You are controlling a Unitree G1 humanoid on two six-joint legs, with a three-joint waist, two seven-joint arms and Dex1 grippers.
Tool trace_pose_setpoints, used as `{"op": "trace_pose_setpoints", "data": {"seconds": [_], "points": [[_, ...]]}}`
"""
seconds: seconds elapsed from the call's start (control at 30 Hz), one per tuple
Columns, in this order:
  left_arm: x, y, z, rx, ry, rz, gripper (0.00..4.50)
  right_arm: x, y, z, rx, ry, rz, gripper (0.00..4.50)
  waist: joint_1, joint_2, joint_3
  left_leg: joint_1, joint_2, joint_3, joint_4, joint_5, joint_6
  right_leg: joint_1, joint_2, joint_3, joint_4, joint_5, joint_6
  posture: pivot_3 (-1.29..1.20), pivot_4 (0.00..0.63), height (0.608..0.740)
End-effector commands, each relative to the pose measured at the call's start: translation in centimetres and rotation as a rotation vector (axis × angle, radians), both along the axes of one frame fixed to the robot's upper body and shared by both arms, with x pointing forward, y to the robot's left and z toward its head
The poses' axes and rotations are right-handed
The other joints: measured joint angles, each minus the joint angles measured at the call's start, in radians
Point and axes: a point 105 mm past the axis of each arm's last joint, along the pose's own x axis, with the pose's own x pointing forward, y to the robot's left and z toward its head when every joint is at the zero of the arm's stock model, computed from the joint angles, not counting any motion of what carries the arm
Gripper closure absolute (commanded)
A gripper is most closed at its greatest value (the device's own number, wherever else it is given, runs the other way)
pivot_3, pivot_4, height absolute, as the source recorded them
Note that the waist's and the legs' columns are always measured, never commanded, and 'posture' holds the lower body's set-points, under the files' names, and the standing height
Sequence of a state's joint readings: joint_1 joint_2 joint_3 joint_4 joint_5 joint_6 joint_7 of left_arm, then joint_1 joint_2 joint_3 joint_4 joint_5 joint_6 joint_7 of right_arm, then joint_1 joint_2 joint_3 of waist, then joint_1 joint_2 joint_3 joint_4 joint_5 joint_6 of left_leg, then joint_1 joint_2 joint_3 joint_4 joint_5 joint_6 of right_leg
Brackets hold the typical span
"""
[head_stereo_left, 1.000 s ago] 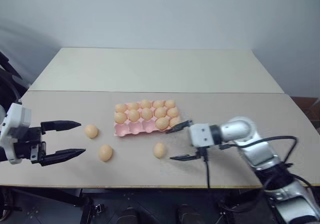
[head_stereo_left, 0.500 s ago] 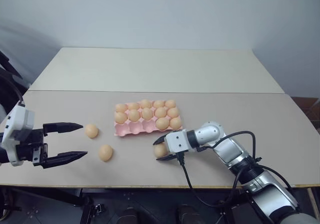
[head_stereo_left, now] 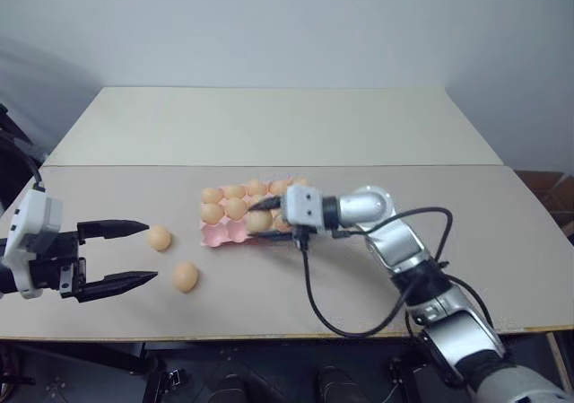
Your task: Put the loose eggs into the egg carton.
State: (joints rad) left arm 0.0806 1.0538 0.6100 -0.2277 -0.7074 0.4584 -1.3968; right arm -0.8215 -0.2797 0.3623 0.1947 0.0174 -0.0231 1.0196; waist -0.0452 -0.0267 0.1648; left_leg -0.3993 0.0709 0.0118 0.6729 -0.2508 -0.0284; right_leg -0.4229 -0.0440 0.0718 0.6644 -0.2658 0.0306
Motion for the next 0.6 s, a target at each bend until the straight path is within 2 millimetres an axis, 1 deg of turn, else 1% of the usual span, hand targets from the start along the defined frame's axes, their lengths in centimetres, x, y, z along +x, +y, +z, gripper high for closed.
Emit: {"op": "trace_pose_setpoints", "data": {"seconds": [0.03,0.23,0.3,0.33,0.47,0.5,0.6], "points": [[-0.2,-0.2,0.8,0.011,-0.044,-0.008,0.00,1.0,-0.2,-0.5,-0.006,-0.025,-0.052,2.50,0.006,0.000,0.000,0.000,0.000,0.000,0.000,0.000,0.000,0.000,0.000,0.000,0.000,0.000,0.000,0.00,0.150,0.740],[-0.2,-0.2,0.7,0.007,-0.044,-0.003,0.00,1.8,0.3,-1.4,-0.019,-0.013,-0.096,2.50,-0.001,0.000,0.000,0.000,0.000,0.000,0.000,0.000,0.000,-0.001,0.000,0.000,0.000,0.000,0.000,0.00,0.150,0.740],[-0.3,-0.2,0.7,0.006,-0.045,-0.002,0.00,1.9,0.3,-1.6,-0.027,-0.008,-0.102,1.79,-0.003,0.000,0.000,0.000,0.000,0.000,0.000,0.000,0.000,-0.001,0.000,0.000,0.000,0.000,0.000,0.00,0.150,0.740],[-0.3,-0.2,0.7,0.006,-0.046,-0.001,0.00,2.0,0.3,-1.6,-0.028,-0.006,-0.107,1.58,-0.003,0.000,0.000,0.000,0.000,0.000,0.000,0.000,0.000,-0.001,0.000,0.000,0.000,0.000,0.000,0.00,0.150,0.740],[-0.3,-0.2,0.6,0.006,-0.046,0.001,0.00,2.5,0.2,-1.5,-0.016,-0.017,-0.148,0.17,-0.002,0.000,0.000,0.000,0.000,0.000,0.000,0.000,0.000,0.000,0.000,0.000,0.000,0.000,0.000,0.00,0.150,0.740],[-0.3,-0.2,0.6,0.007,-0.046,0.001,0.00,2.5,0.2,-1.3,-0.008,-0.017,-0.151,0.04,-0.001,0.000,0.000,0.000,0.000,0.000,0.000,0.000,0.000,0.000,0.000,0.000,0.000,0.000,0.000,0.00,0.150,0.740],[-0.2,-0.2,0.7,0.007,-0.046,-0.001,0.00,2.2,-0.1,-0.5,0.020,-0.019,-0.143,0.04,-0.001,0.000,0.000,0.000,0.000,0.000,0.000,0.000,0.000,0.000,0.000,0.000,0.000,0.000,0.000,0.00,0.150,0.740]]}}
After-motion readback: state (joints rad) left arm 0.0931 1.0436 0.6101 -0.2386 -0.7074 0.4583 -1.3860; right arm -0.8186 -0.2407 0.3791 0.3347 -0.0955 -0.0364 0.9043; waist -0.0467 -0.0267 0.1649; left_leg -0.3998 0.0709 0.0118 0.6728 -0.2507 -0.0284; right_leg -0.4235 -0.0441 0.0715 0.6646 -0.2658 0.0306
